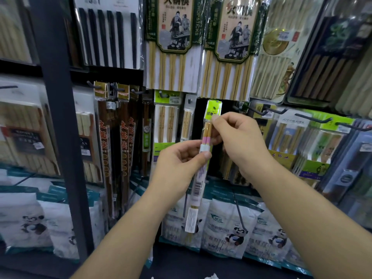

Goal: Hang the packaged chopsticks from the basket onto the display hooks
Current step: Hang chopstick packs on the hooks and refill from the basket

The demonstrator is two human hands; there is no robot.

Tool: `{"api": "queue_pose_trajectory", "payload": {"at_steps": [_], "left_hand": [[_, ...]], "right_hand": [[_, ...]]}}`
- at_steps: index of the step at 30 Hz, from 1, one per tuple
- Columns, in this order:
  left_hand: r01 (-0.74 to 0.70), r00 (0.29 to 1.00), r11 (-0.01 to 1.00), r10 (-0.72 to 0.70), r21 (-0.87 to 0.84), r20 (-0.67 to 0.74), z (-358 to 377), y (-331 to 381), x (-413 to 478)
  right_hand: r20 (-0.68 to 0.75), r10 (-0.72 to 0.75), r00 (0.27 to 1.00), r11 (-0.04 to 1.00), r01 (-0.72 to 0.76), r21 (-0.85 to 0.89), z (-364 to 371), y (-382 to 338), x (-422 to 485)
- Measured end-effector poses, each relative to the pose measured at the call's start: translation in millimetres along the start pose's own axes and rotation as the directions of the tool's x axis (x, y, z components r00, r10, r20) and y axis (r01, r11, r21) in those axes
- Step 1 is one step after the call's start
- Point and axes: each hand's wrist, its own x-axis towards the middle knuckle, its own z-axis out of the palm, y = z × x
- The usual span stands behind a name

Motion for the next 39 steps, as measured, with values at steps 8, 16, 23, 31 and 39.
{"api": "queue_pose_trajectory", "payload": {"at_steps": [8, 16, 23, 31, 39], "left_hand": [[-0.014, 1.000, 0.999, 0.014, 0.037, -0.010, 12, 3, 11], [-0.016, 1.000, 0.992, 0.017, 0.122, -0.008, 13, -2, 14], [-0.099, 0.995, 0.825, 0.091, 0.557, 0.042, 1, -10, 17], [0.026, 0.998, 0.943, -0.044, 0.333, 0.047, 17, 2, 56], [0.172, 0.984, 0.971, -0.176, 0.163, 0.007, 47, -4, 88]], "right_hand": [[-0.118, 0.062, 0.991, 0.997, -0.056, 0.056, 3, 1, 18], [-0.130, 0.051, 0.990, 0.998, -0.054, -0.020, 8, 4, 24], [-0.126, -0.002, 0.992, 0.990, -0.016, -0.142, 2, 34, 5], [0.264, -0.080, 0.961, 0.944, 0.158, -0.290, 11, 88, -22], [0.317, -0.074, 0.946, 0.997, 0.080, -0.005, 21, 101, -3]]}}
